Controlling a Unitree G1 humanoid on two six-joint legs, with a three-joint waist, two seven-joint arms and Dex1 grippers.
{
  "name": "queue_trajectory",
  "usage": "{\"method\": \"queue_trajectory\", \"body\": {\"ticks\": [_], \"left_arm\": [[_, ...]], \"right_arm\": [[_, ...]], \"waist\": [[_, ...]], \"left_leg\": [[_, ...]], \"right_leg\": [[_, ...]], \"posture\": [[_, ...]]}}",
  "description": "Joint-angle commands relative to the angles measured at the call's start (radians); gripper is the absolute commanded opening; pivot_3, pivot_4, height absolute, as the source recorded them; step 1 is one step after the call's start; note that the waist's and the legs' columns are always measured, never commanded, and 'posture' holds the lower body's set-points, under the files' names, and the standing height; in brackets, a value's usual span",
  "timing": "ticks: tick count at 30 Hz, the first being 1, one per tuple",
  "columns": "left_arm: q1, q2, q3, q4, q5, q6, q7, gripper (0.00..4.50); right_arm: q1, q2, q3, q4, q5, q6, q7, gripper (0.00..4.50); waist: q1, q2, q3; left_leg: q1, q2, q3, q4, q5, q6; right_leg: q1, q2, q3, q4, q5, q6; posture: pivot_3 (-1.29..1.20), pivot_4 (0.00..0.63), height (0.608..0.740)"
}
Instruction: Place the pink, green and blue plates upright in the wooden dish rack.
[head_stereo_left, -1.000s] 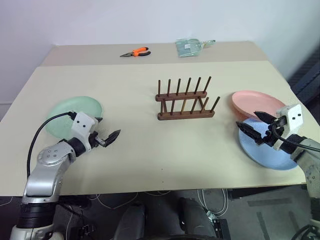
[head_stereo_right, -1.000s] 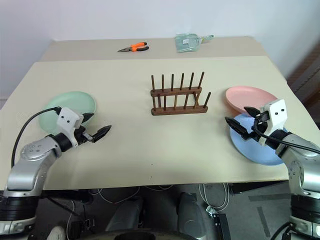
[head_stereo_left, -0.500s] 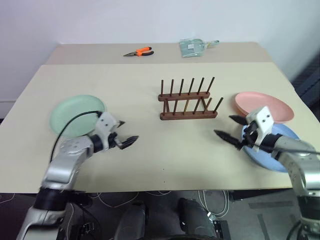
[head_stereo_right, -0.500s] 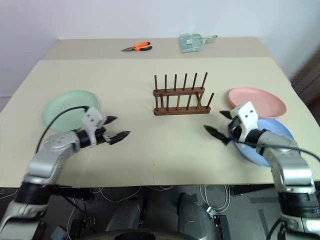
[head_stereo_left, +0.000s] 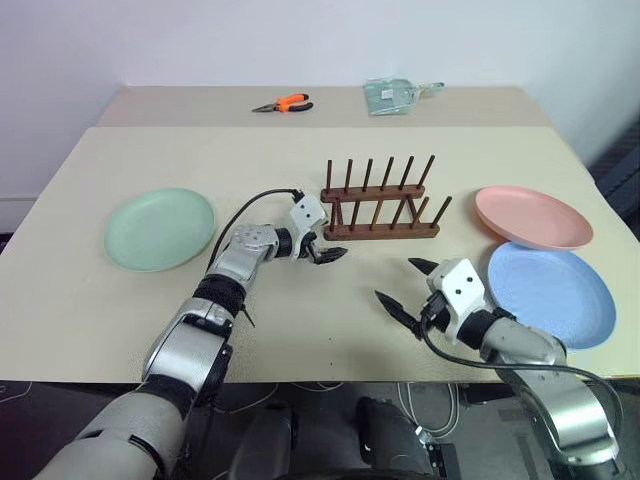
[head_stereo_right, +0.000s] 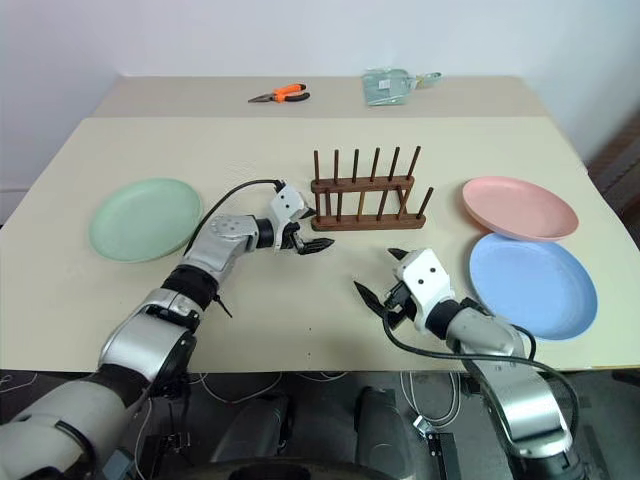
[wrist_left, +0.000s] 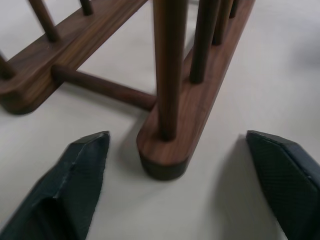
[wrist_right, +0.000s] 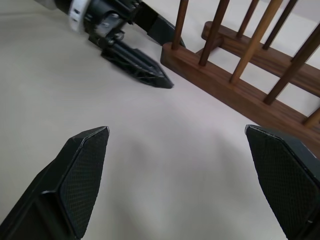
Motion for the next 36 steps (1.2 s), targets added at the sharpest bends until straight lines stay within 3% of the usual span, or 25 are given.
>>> {"method": "queue_trajectory", "body": {"ticks": [1, 3, 5, 9, 14, 17, 21, 22, 25, 28, 32, 33, 36], "left_arm": [[-0.003, -0.006, 0.007, 0.07, 0.029, -0.04, -0.01, 2.72], [0.008, -0.009, 0.013, 0.066, 0.025, -0.058, -0.031, 1.62], [0.03, -0.008, 0.023, 0.036, 0.012, -0.073, -0.071, 0.78], [0.106, 0.013, 0.026, -0.11, -0.01, -0.076, -0.146, 0.76], [0.282, 0.127, -0.029, -0.505, -0.059, 0.043, -0.336, 0.76], [0.343, 0.177, -0.036, -0.653, -0.087, 0.137, -0.378, 2.15], [0.37, 0.211, -0.036, -0.688, -0.038, 0.167, -0.323, 4.2], [0.373, 0.221, -0.037, -0.686, -0.025, 0.174, -0.307, 4.43], [0.399, 0.268, -0.028, -0.711, -0.011, 0.215, -0.285, 4.5], [0.477, 0.349, -0.008, -0.837, -0.062, 0.328, -0.326, 3.49], [0.566, 0.389, -0.012, -1.048, -0.152, 0.479, -0.338, 1.44], [0.58, 0.372, -0.024, -1.09, -0.156, 0.503, -0.312, 0.93], [0.6, 0.293, -0.073, -1.146, -0.123, 0.51, -0.214, 0.93]], "right_arm": [[0.014, 0.0, -0.028, -0.063, -0.005, 0.009, -0.021, 4.5], [0.021, -0.012, -0.042, -0.063, -0.001, 0.009, -0.015, 4.5], [0.029, -0.029, -0.059, -0.062, 0.003, 0.012, -0.001, 4.5], [0.076, -0.125, -0.111, -0.06, 0.011, 0.021, 0.078, 4.5], [0.139, -0.216, -0.234, -0.04, 0.073, 0.046, 0.18, 4.5], [0.179, -0.243, -0.274, -0.026, 0.081, 0.043, 0.215, 4.5], [0.203, -0.25, -0.302, -0.024, 0.094, 0.047, 0.239, 4.5], [0.204, -0.248, -0.303, -0.027, 0.101, 0.054, 0.245, 4.5], [0.216, -0.253, -0.294, -0.037, 0.112, 0.076, 0.261, 3.6], [0.198, -0.245, -0.243, -0.005, 0.078, 0.076, 0.24, 2.09], [0.143, -0.227, -0.166, 0.059, 0.017, 0.058, 0.196, 0.01], [0.118, -0.219, -0.143, 0.082, -0.002, 0.057, 0.179, 0.0], [0.051, -0.207, -0.08, 0.143, -0.051, 0.056, 0.149, 0.0]], "waist": [[-0.001, 0.0, 0.0], [-0.002, 0.0, 0.0], [-0.004, 0.0, 0.0], [-0.002, 0.001, -0.001], [-0.006, 0.001, -0.001], [-0.003, 0.001, -0.001], [0.001, 0.001, -0.001], [0.0, 0.001, -0.001], [-0.002, 0.001, -0.001], [-0.012, 0.001, -0.001], [-0.024, 0.002, -0.002], [-0.024, 0.003, -0.002], [-0.012, 0.002, -0.002]], "left_leg": [[0.0, 0.0, 0.0, 0.0, 0.0, 0.0], [0.001, 0.0, 0.0, 0.0, 0.0, 0.0], [0.001, 0.0, 0.0, 0.0, 0.0, 0.0], [0.001, 0.0, 0.0, -0.001, 0.0, 0.0], [0.001, 0.001, 0.0, -0.002, 0.0, 0.0], [0.001, 0.001, 0.0, -0.002, 0.0, 0.0], [0.0, 0.001, -0.001, 0.001, 0.0, 0.0], [0.0, 0.001, -0.001, 0.001, 0.0, 0.0], [0.0, 0.001, -0.001, 0.0, 0.0, 0.001], [0.002, 0.001, 0.0, -0.002, 0.0, 0.001], [0.003, 0.002, 0.0, -0.003, 0.0, 0.0], [0.003, 0.002, 0.0, -0.003, 0.0, 0.0], [0.001, 0.001, -0.001, -0.001, 0.0, 0.0]], "right_leg": [[0.0, 0.0, 0.0, 0.0, 0.0, 0.0], [0.001, 0.0, 0.0, 0.001, 0.0, 0.0], [0.001, 0.0, 0.0, 0.001, 0.0, 0.0], [0.0, 0.0, 0.0, 0.001, 0.0, 0.0], [0.0, 0.0, 0.0, 0.001, 0.0, 0.0], [0.0, 0.0, 0.0, 0.001, 0.0, -0.006], [0.0, 0.0, 0.0, 0.001, -0.002, -0.004], [0.0, 0.0, 0.0, 0.001, -0.002, -0.004], [0.0, 0.0, 0.0, 0.001, -0.002, -0.004], [0.0, 0.0, 0.0, 0.001, -0.002, -0.003], [0.0, 0.0, 0.0, 0.002, -0.003, -0.004], [0.0, 0.0, 0.0, 0.002, -0.003, -0.004], [0.0, -0.001, 0.0, 0.001, -0.003, -0.004]], "posture": [[0.0, 0.15, 0.74], [0.0, 0.15, 0.74], [0.0, 0.15, 0.74], [0.0, 0.15, 0.74], [0.0, 0.15, 0.74], [0.0, 0.15, 0.74], [0.0, 0.15, 0.74], [0.0, 0.15, 0.74], [0.0, 0.15, 0.74], [0.0, 0.15, 0.74], [0.0, 0.15, 0.74], [0.0, 0.15, 0.74], [0.0, 0.15, 0.74]]}}
